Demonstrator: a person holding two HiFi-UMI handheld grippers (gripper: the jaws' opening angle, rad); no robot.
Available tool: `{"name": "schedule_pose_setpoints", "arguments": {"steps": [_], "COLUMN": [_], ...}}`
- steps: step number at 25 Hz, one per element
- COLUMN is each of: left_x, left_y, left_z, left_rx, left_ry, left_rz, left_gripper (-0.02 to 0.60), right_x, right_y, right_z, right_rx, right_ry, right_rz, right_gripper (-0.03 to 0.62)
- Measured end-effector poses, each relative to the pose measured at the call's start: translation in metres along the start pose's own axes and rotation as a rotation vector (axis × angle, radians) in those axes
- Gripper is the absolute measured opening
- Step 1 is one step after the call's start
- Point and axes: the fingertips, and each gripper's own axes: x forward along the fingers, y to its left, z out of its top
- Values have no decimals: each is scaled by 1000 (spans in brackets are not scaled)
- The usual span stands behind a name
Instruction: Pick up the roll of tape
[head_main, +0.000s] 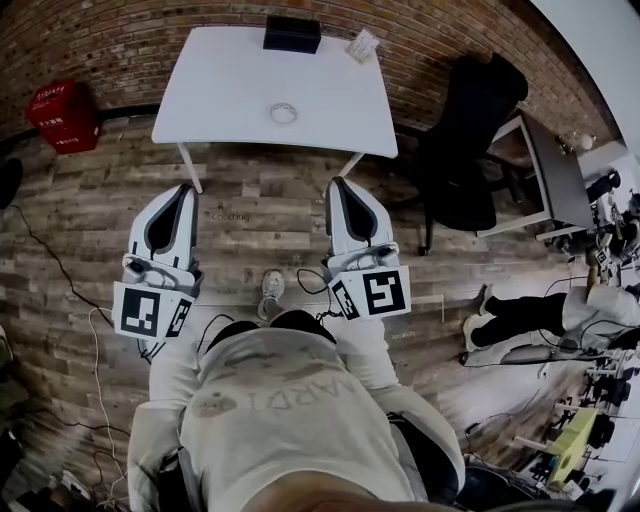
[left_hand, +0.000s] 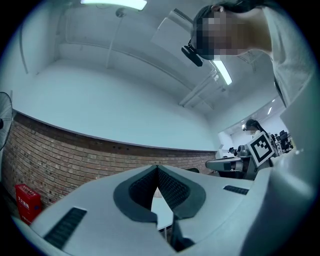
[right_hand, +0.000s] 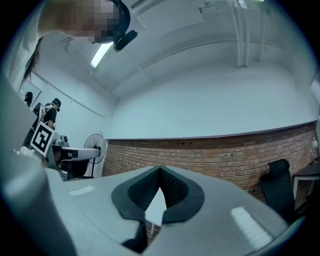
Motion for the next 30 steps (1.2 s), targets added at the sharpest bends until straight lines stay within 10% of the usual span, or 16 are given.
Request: {"name": "schedule_pose_setpoints", "arguments": {"steps": [30], "left_x": [186], "left_y": [22], "left_z": [-57], "left_rx": [69], "left_ry": [69], "left_rz": [70], "left_gripper": [2], "right_x": [172], "right_y": [-135], "right_z": [-94], "right_rx": [107], "right_ry": [142], "right_rz": [159], "right_gripper": [10]}}
